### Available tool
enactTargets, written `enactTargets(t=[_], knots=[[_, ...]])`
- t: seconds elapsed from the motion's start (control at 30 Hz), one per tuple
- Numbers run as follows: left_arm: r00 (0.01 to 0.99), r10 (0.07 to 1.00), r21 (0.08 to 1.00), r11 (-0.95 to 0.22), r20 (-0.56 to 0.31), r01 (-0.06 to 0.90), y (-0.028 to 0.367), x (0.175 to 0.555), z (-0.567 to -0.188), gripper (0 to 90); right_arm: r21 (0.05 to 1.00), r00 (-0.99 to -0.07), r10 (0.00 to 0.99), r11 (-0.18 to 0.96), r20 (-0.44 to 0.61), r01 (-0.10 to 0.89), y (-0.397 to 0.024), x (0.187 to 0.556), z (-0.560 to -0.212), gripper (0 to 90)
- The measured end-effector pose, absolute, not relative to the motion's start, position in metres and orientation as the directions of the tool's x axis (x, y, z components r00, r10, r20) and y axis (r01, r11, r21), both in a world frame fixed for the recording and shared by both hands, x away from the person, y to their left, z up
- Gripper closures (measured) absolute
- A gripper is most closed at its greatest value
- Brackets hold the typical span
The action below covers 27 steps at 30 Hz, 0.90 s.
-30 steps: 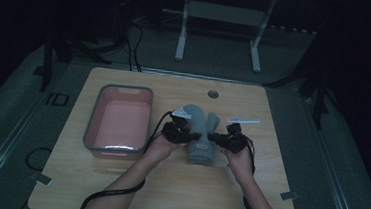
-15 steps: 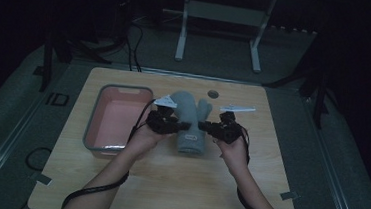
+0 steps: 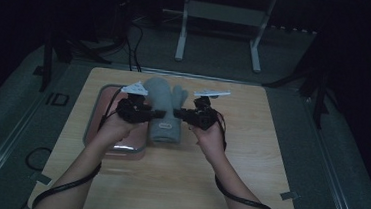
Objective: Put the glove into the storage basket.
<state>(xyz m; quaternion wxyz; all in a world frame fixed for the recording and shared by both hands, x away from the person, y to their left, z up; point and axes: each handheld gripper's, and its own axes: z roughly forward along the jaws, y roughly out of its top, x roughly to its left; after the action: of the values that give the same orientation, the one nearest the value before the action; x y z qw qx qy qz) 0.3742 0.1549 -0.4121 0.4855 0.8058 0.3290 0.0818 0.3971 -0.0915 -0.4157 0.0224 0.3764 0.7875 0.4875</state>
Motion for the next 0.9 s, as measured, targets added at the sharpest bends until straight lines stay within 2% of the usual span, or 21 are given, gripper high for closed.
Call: enactTargets(t=[0.47, 0.63, 0.77, 0.9], knots=[[0.707, 0.691, 0.799, -0.335, -0.152, 0.499, 0.232, 0.363, -0.408, 78.8, 0.781, -0.755, 0.556, 0.275, 0.347, 0.561, -0.002, 0.403, -0.422, 82.0], [0.705, 0.692, 0.785, -0.344, -0.158, 0.514, 0.25, 0.365, -0.424, 78.7, 0.774, -0.758, 0.55, 0.285, 0.351, 0.566, 0.018, 0.402, -0.436, 81.9], [0.697, 0.692, 0.758, -0.35, -0.187, 0.551, 0.254, 0.372, -0.444, 78.7, 0.747, -0.74, 0.557, 0.291, 0.376, 0.598, 0.025, 0.407, -0.455, 81.7], [0.691, 0.695, 0.73, -0.366, -0.199, 0.578, 0.252, 0.379, -0.46, 78.7, 0.72, -0.731, 0.581, 0.326, 0.358, 0.612, 0.029, 0.411, -0.472, 81.1]])
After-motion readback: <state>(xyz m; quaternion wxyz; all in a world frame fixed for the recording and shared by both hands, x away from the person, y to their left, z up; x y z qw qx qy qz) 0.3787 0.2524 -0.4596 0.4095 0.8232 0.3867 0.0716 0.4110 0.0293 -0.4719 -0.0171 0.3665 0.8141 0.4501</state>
